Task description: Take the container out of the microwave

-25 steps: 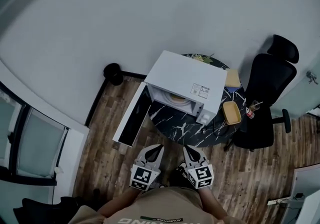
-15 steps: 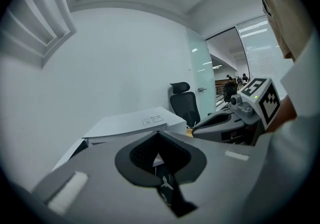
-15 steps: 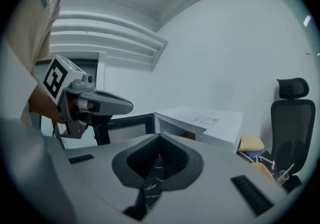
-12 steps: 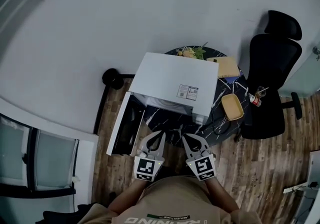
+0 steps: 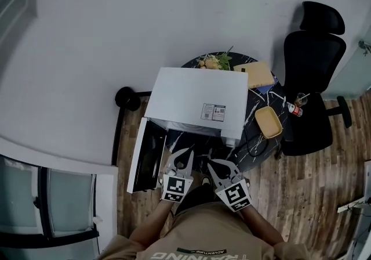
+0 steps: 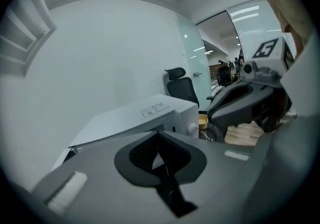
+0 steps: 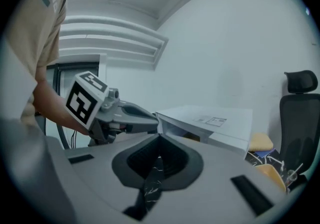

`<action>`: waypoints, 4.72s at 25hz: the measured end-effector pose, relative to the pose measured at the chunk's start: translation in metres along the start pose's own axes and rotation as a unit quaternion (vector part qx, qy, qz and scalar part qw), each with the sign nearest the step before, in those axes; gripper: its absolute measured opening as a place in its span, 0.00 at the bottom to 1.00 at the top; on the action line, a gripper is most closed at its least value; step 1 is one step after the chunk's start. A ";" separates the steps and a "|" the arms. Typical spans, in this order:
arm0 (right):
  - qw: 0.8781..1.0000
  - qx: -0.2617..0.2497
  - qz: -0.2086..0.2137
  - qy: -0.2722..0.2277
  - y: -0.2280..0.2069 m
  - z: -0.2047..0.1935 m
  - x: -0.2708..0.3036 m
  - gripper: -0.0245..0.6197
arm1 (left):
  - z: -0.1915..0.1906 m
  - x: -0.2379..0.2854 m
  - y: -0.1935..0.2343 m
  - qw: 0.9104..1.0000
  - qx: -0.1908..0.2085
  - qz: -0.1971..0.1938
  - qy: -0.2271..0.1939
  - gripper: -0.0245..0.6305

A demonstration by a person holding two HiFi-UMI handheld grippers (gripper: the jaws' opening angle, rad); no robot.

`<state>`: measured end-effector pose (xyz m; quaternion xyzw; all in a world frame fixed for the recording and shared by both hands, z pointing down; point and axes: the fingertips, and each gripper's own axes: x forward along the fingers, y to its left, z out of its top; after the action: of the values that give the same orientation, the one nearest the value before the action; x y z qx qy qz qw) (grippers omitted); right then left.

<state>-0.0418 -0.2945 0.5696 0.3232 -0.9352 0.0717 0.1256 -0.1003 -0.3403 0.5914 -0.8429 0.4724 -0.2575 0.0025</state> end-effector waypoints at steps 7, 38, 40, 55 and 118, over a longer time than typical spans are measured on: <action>0.999 0.017 -0.038 0.003 -0.010 0.008 0.006 0.05 | -0.053 0.056 0.017 0.995 0.035 -0.056 0.068 0.05; 0.980 0.067 -0.185 0.039 -0.045 -0.019 -0.009 0.05 | -0.161 0.218 0.041 0.880 0.399 -0.131 0.222 0.07; 0.980 0.067 -0.182 0.040 -0.044 -0.020 -0.008 0.05 | -0.164 0.215 0.037 0.881 0.397 -0.140 0.218 0.06; 0.989 0.053 -0.132 0.025 -0.028 -0.018 -0.011 0.05 | -0.157 0.138 0.011 0.889 0.369 -0.145 0.230 0.05; 0.990 0.000 -0.139 0.024 0.063 -0.023 -0.055 0.05 | -0.129 -0.091 -0.136 0.920 0.238 -0.242 0.195 0.05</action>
<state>-0.0348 -0.2085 0.5730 0.4479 -0.8782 0.0616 0.1562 -0.0870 -0.1618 0.6982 -0.8392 0.1700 -0.5143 0.0487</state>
